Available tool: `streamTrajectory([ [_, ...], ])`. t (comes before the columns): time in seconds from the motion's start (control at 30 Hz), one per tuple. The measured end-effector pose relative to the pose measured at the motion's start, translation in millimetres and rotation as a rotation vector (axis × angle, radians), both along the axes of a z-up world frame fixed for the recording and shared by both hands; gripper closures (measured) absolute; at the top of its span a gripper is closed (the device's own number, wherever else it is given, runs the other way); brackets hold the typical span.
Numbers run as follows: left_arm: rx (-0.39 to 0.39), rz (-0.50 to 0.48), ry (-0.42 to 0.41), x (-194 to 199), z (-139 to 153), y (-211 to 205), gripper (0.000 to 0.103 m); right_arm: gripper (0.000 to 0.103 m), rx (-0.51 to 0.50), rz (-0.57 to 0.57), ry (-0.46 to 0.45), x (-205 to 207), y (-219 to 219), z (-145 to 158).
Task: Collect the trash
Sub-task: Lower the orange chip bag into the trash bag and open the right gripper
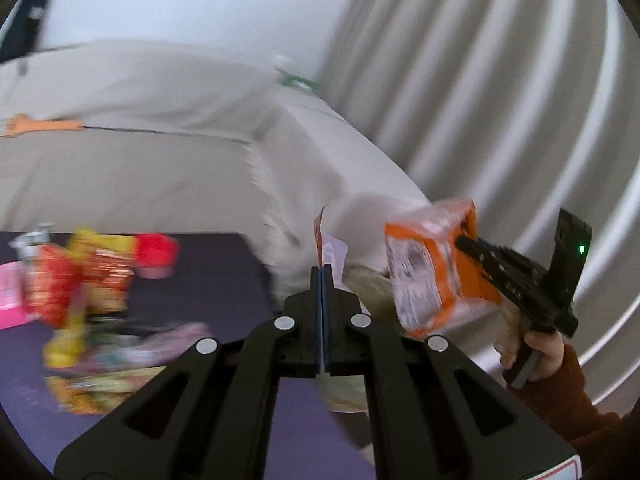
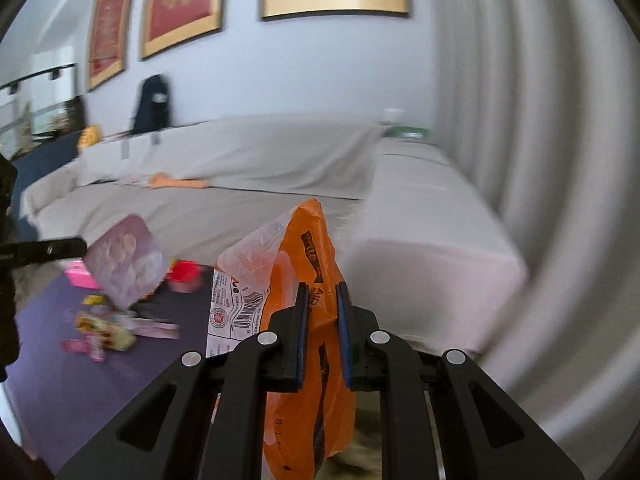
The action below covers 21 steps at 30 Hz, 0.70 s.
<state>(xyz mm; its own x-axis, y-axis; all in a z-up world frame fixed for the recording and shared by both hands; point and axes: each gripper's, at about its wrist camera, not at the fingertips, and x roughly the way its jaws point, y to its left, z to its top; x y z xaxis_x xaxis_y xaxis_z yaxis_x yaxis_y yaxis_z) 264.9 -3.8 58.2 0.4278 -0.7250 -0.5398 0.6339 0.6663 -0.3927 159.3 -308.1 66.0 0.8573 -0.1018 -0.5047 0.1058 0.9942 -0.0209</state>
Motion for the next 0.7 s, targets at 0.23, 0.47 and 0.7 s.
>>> streamTrajectory([
  [0.23,0.063,-0.209,0.145,0.8,-65.4,-126.2,0.103,0.089,0.0,-0.19,0.021,-41.3,-82.8,-12.5],
  [0.47,0.169,-0.238,0.287,13.3,-135.1,-181.2,0.079,0.089,0.058,-0.205,0.048,-45.6,-105.1,-35.4],
  [0.7,0.242,-0.045,0.168,18.7,-121.2,-139.5,0.068,0.089,0.15,-0.124,0.126,-1.4,-83.8,-85.3],
])
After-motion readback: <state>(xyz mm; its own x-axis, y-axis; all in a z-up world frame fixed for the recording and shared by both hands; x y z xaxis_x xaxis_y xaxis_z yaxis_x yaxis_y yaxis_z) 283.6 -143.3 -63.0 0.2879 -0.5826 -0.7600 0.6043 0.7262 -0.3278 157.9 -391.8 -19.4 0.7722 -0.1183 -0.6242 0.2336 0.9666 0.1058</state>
